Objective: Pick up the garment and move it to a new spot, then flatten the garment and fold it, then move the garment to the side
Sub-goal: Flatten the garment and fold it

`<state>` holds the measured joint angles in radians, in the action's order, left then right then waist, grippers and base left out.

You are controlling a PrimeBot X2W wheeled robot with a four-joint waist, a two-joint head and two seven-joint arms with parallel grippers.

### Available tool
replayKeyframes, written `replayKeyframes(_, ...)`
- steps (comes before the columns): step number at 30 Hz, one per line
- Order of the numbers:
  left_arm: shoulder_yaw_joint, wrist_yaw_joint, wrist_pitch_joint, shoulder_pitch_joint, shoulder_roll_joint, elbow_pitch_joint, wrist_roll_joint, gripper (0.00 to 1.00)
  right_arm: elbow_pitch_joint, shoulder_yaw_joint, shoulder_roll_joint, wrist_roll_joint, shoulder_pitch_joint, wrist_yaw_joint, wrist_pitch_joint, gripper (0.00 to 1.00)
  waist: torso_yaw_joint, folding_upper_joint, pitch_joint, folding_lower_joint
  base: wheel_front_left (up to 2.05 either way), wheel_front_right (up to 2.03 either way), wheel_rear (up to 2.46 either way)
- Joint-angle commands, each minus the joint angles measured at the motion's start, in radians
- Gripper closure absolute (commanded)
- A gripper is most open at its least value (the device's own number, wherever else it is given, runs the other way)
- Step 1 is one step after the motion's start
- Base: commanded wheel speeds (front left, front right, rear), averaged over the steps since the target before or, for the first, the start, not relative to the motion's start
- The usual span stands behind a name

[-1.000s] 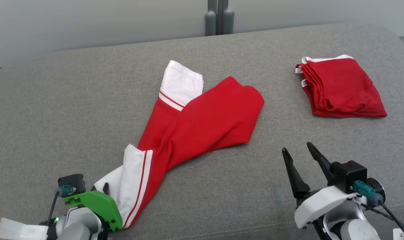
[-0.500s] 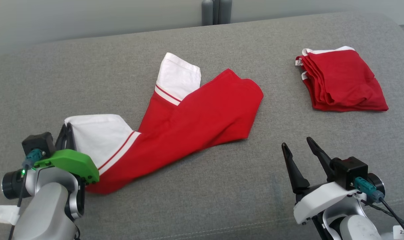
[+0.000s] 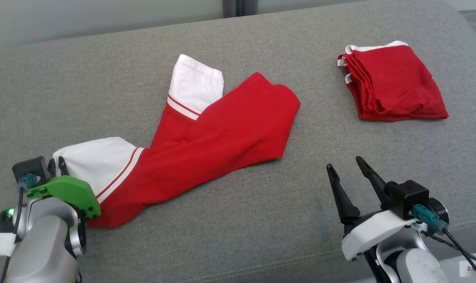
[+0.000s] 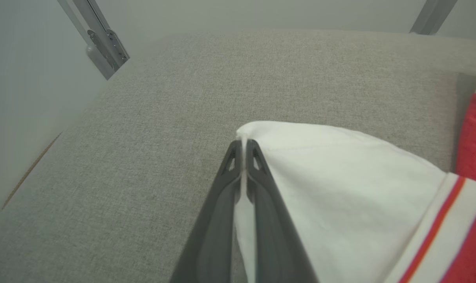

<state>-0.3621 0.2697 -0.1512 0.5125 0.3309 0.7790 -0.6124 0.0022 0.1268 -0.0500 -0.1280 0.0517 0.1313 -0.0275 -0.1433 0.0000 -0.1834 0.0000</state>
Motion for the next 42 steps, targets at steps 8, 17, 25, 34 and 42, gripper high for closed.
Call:
replayKeyframes(8, 0.013, -0.103, -0.048, 0.041, -0.001, 0.164, -0.040, 0.00, 0.007, -0.013, -0.001, 0.008, 0.003, -0.001, 0.003, 0.00, 0.007, 0.0000, 0.027, 0.0000, 0.00, 0.00, 0.00)
replayKeyframes(17, 0.161, -0.141, -0.114, -0.090, -0.091, -0.067, -0.019, 0.00, 0.038, -0.065, -0.001, -0.064, -0.023, -0.001, -0.017, 0.00, 0.058, 0.0000, 0.111, 0.0000, 0.00, 0.00, 0.00)
replayKeyframes(25, 0.332, -0.183, -0.113, -0.319, -0.228, -0.396, 0.114, 0.00, 0.133, -0.112, -0.001, -0.176, -0.003, -0.001, -0.090, 0.00, 0.098, 0.0000, 0.175, 0.0000, 0.00, 0.00, 0.00)
replayKeyframes(34, 0.313, -0.253, -0.114, -0.458, -0.273, -0.533, 0.233, 0.00, 0.237, -0.124, -0.001, -0.191, 0.024, -0.001, -0.170, 0.00, 0.128, 0.0000, 0.215, 0.0000, 0.00, 0.00, 0.00)
replayKeyframes(42, 0.287, -0.280, -0.114, -0.588, -0.276, -0.588, 0.339, 0.00, 0.281, -0.113, -0.002, -0.088, -0.003, -0.001, -0.206, 0.00, 0.147, 0.0000, 0.249, 0.0000, 0.00, 0.00, 0.00)
